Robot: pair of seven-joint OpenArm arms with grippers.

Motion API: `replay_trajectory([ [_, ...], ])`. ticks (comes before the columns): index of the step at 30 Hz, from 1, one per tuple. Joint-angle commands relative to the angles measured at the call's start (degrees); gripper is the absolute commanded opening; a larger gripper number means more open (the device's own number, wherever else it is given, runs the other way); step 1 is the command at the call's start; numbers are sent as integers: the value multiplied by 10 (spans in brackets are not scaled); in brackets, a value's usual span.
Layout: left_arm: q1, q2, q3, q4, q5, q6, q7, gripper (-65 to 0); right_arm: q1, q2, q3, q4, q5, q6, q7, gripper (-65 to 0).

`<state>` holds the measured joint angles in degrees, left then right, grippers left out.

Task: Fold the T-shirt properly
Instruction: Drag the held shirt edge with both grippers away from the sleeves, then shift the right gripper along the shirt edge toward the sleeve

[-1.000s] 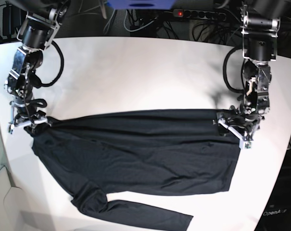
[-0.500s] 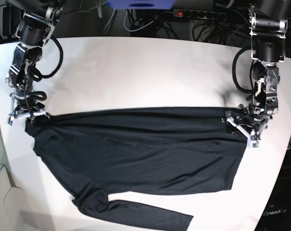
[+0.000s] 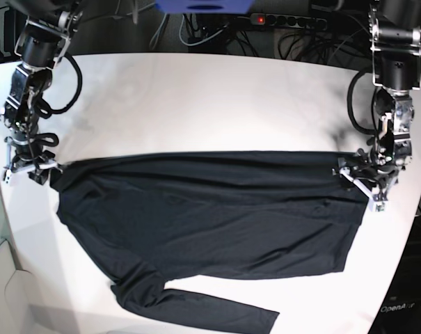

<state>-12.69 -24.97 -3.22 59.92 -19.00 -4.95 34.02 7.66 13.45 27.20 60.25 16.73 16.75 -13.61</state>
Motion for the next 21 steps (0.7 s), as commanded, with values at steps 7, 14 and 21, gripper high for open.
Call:
replay_trajectory([
  [7,-10,-10,-1,10,4,2,-3,-219,-81,-32,-10,213,5,6,13,-506],
  [14,-10,-9,-2,10,3,2,-2,-219,-121,-54,-68,287,5,6,-10,-506],
  [21,-10,-9,-2,11,3,2,-1,-219,-119,-71,-70,245,5,6,-30,-505],
])
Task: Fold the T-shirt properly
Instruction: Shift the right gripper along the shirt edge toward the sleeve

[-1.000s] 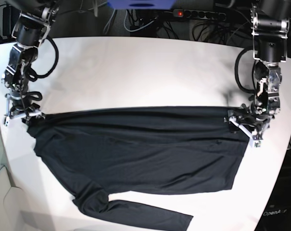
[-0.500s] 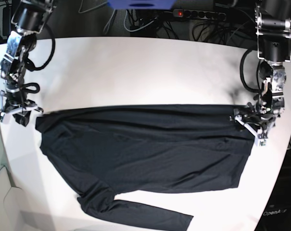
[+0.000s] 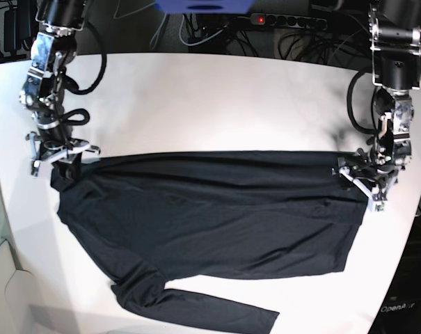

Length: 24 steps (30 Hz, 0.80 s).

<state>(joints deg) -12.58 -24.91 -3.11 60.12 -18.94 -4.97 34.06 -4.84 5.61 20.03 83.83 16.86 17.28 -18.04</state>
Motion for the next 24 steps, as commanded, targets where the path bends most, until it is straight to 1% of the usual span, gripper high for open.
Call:
replay_trajectory([
  [1,-11,-10,-4,9,3,2,-2,-219,6,2,1,5,4,1,14,-504],
  [4,-11,-10,-3,9,2,2,-2,-219,6,-2,1,3,4,1,13,-500],
  [5,-11,-10,-2,9,2,2,-2,-219,6,-2,1,1,4,1,13,-488],
  [8,-11,-10,-2,9,0,2,-2,-219,6,-3,-13,-1,4,1,13,-422],
  [10,-11,-10,-2,9,0,2,-2,-219,6,-3,-22,-1,4,1,13,-395],
  [19,-11,-10,-3,9,0,2,-3,-219,31,-4,-28,-3,4,1,12,-392],
  [24,-11,-10,-4,9,1,2,-2,-219,55,-4,-28,-53,4,1,12,-392],
])
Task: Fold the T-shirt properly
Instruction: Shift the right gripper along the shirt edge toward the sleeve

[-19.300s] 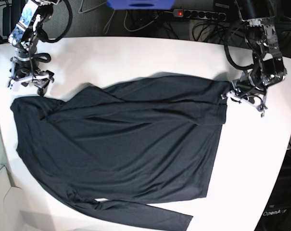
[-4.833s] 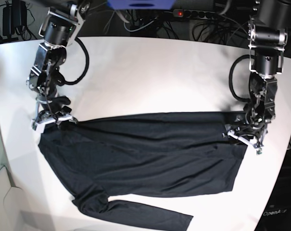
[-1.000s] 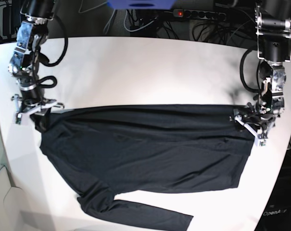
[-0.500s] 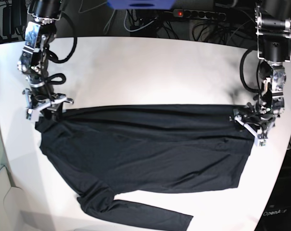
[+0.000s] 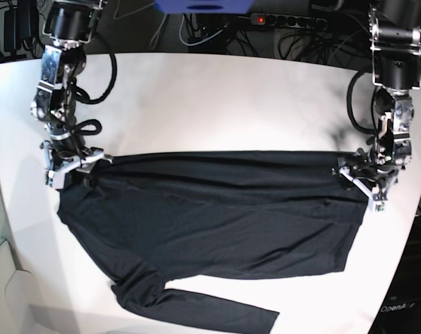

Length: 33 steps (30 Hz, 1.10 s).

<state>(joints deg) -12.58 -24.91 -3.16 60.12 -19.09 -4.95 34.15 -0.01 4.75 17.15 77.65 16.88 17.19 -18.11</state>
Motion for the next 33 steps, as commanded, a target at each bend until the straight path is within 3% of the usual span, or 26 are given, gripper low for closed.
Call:
replay_trajectory([
  [1,-11,-10,-3,9,1,2,-3,-219,7,6,0,-1,4,2,14,-392],
  [11,-11,-10,-4,9,1,2,-3,-219,14,5,0,-4,4,2,14,-395],
  [18,-11,-10,-4,9,1,2,-3,-219,15,-5,0,-5,4,2,14,-452],
  [28,-11,-10,-4,9,1,2,-3,-219,15,-9,-13,-5,3,2,14,-456],
  [33,-11,-10,-4,9,1,2,-3,-219,21,-10,-16,-5,3,2,14,-551],
])
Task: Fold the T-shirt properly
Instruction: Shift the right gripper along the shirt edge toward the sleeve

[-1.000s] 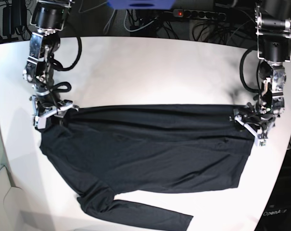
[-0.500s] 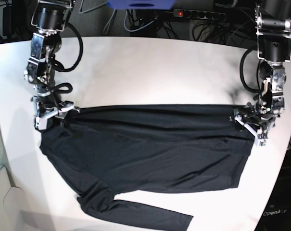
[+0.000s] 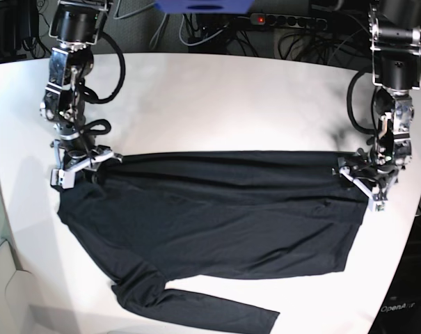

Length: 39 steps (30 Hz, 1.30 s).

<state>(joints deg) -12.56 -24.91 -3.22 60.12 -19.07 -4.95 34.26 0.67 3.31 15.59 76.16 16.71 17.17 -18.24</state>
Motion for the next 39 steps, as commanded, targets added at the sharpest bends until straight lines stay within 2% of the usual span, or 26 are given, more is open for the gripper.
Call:
replay_trajectory([
  [1,-11,-10,-3,9,1,2,-5,-219,18,4,-1,8,5,2,15,-573],
  [4,-11,-10,-3,9,0,2,-5,-219,30,7,-1,-22,5,2,15,-605],
  [8,-11,-10,-3,9,2,2,-5,-219,52,20,1,-75,5,2,15,-610],
  [21,-11,-10,-2,9,4,2,-5,-219,97,25,-17,-82,3,2,13,-622],
  [26,-11,-10,-1,9,4,2,-5,-219,134,35,-51,-82,3,2,-6,-622],
  [34,-11,-10,-1,9,2,2,-5,-219,157,36,-64,-82,3,2,-62,-620],
  [37,-10,-10,-2,9,1,2,-4,-219,155,59,-97,-82,3,2,-64,-619],
  [39,-10,-10,-2,9,1,2,-4,-217,155,78,-140,-82,3,2,-64,-596],
])
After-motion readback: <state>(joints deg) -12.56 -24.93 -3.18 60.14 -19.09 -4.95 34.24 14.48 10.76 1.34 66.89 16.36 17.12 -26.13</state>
